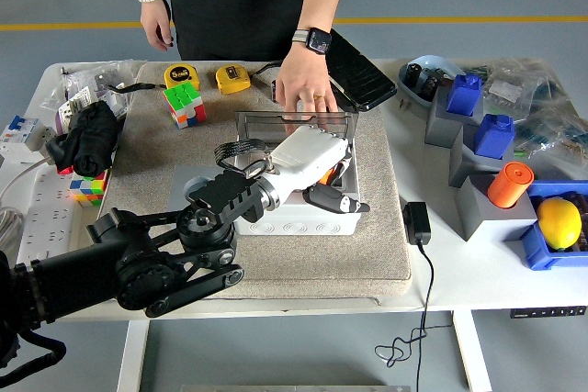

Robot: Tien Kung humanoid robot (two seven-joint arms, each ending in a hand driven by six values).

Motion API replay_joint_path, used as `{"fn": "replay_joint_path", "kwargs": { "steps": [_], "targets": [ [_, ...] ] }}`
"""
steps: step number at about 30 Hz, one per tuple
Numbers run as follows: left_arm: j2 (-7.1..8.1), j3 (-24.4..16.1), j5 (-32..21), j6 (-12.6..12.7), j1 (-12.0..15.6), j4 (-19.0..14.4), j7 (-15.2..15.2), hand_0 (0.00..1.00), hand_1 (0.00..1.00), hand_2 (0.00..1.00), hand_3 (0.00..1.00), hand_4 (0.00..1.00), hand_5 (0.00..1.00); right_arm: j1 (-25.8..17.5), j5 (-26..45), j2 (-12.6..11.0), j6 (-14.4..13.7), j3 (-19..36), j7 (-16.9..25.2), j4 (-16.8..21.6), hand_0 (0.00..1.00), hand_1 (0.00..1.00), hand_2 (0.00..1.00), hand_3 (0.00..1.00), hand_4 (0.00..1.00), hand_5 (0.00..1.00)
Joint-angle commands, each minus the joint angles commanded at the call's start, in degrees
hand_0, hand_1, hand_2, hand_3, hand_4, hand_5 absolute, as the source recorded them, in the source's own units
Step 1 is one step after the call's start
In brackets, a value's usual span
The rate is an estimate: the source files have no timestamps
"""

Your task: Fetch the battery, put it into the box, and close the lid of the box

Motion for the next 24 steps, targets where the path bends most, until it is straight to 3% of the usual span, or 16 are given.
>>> {"fn": "replay_joint_path", "kwargs": {
  "steps": [5,6,11,12,24],
  "targets": [
    [0.27,-0.38,-0.11,0.44,0.39,-0.25,-0.72,0.133,0.144,0.218,0.275,0.998,0.589,-0.11,-0.32,0.09,-0.07,0.14,0.07,0.20,0.749,0.711,0.714,0.764,0.998,0.624],
    [0.37,-0.51,-0.04,0.55,0.46,-0.36,-0.85,0.197,0.339,0.323,0.403,0.998,0.594,-0.10,-0.34,0.11,-0.08,0.11,0.09,0.21,0.751,0.710,0.714,0.762,0.998,0.623],
    [0.71,-0.89,-0.14,1.06,0.87,-1.11,-1.51,0.197,0.339,0.323,0.403,0.998,0.594,-0.15,-0.48,0.13,-0.13,0.25,0.15,0.26,0.751,0.710,0.714,0.762,0.998,0.623],
    [0.76,-0.95,-0.28,1.11,0.93,-1.24,-1.60,0.334,0.524,0.505,0.477,0.998,0.617,-0.16,-0.50,0.13,-0.15,0.28,0.17,0.25,0.752,0.710,0.712,0.760,0.998,0.623],
    [1.09,-1.26,-1.36,0.96,1.26,-1.34,-1.20,0.360,0.556,0.541,0.516,0.998,0.632,-0.24,-0.75,0.13,-0.21,0.40,0.27,0.41,0.751,0.708,0.712,0.756,0.998,0.620]
  ]
}}
